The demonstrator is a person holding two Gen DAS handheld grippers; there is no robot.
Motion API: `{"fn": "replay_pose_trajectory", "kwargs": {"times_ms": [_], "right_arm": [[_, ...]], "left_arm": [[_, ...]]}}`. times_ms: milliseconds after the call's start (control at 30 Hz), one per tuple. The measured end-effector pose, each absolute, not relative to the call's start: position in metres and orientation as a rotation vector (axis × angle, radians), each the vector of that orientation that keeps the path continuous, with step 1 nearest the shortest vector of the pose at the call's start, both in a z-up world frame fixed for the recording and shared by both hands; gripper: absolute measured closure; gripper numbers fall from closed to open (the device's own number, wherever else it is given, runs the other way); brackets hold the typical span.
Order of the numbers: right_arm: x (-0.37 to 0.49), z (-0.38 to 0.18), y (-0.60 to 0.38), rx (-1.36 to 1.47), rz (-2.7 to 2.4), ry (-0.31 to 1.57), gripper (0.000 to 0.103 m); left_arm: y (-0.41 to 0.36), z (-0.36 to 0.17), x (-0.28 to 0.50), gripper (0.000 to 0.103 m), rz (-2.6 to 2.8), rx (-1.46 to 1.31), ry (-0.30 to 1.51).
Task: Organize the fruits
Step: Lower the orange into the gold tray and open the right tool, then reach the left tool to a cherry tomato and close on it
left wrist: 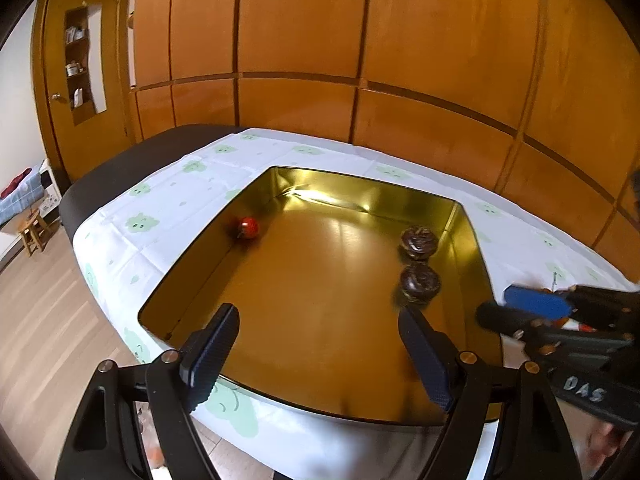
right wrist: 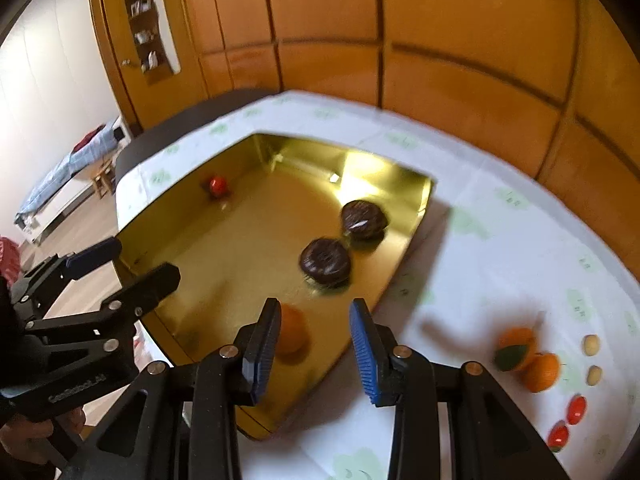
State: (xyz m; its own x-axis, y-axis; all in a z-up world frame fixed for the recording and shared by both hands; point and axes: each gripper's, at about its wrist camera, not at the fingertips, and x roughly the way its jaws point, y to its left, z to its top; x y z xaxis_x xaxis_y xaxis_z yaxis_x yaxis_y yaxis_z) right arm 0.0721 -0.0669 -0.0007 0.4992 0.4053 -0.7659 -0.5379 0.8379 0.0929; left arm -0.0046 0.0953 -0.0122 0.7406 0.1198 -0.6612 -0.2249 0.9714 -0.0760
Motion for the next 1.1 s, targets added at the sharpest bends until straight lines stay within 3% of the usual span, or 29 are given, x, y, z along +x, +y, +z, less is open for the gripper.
{"fn": "replay_pose_trajectory", "kwargs": {"times_ms": [1100], "right_arm": [[0.079, 0.017, -0.309, -0.07, 0.088, 0.876, 0.067]], "left_arm": [[0.015, 0.007, -0.007, 0.021, -0.047, 0.011, 0.692]]}}
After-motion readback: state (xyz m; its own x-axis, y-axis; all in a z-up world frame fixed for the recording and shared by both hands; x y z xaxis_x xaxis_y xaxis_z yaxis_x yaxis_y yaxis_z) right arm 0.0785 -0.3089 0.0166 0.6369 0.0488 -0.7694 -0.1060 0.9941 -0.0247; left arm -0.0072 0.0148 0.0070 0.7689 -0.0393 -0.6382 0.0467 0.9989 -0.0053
